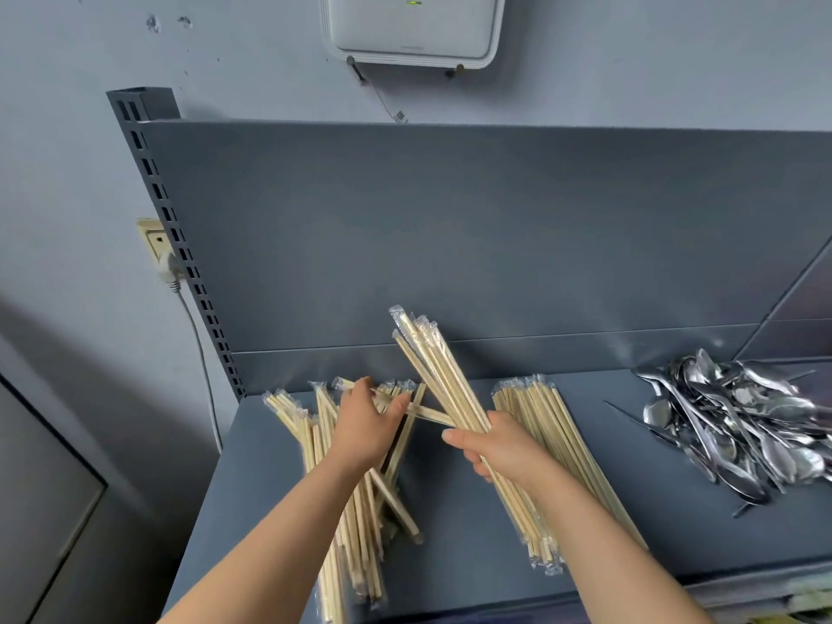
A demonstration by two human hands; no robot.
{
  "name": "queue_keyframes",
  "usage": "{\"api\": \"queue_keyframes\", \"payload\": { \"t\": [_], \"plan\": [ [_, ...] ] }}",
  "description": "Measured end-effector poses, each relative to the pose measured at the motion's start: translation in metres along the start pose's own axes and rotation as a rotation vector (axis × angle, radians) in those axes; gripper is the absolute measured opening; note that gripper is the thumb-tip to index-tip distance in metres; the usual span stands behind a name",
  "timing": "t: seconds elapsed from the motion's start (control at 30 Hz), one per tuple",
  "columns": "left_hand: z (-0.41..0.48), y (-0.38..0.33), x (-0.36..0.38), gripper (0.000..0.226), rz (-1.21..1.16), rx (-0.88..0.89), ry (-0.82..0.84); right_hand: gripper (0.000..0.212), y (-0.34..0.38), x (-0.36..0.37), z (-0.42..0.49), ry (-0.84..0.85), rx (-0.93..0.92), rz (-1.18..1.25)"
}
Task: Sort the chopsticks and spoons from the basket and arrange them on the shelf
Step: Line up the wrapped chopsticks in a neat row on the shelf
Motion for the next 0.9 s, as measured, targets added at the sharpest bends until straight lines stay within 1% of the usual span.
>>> {"api": "queue_keyframes", "payload": {
  "t": [0.13,0.2,0.23,0.33,0.37,0.4,0.47,0.53,0.67,0.73,0.8,0.87,0.9],
  "plan": [
    [0.007,0.011,0.008,0.056,0.007,-0.051,0.054,0.019,-0.004,-0.021,-0.006,-0.104,-0.002,0.06],
    [0.007,0.005,0.013,0.053,-0.019,-0.024,0.049,0.019,-0.005,-0.026,-0.008,-0.105,-0.016,0.067],
    [0.008,-0.003,0.015,0.05,-0.095,0.0,0.049,0.02,-0.006,-0.026,-0.009,-0.084,-0.02,0.066],
    [0.009,-0.03,0.023,0.047,-0.589,0.035,0.127,0.02,-0.006,-0.016,-0.009,0.032,-0.018,0.028],
    [0.011,-0.04,0.025,0.048,-0.702,0.055,0.172,0.021,-0.005,-0.012,-0.009,0.061,-0.017,-0.004],
    [0.012,-0.05,0.027,0.05,-0.753,0.088,0.223,0.024,-0.005,-0.009,-0.009,0.075,-0.015,-0.034],
    [0.013,-0.068,0.029,0.05,-0.788,0.16,0.318,0.028,-0.003,-0.004,-0.007,0.091,-0.017,-0.051],
    [0.014,-0.081,0.032,0.045,-0.783,0.202,0.371,0.029,0.0,-0.001,-0.004,0.113,-0.036,-0.057],
    [0.014,-0.096,0.04,0.032,-0.816,0.208,0.471,0.034,0.005,-0.002,0.002,0.113,-0.034,-0.145],
    [0.015,-0.105,0.039,0.023,-0.803,0.238,0.467,0.039,0.004,-0.01,0.005,0.046,-0.025,-0.135],
    [0.015,-0.115,0.036,0.018,-0.766,0.279,0.422,0.048,0.006,-0.021,0.005,-0.013,-0.043,-0.127],
    [0.016,-0.123,0.034,0.014,-0.715,0.335,0.357,0.055,0.015,-0.033,0.001,-0.024,-0.101,-0.117],
    [0.015,-0.126,0.033,0.013,-0.693,0.366,0.332,0.053,0.022,-0.041,-0.003,-0.039,-0.155,-0.067]
  ]
}}
Point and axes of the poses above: each hand's wrist, its own z-axis towards the middle knuckle, its own x-axis out of the palm, y = z × x, the point moved 7 cm from there along z, towards the middle knuckle, and after that the axes turned 7 degrees about y, right-handed, at the moved point
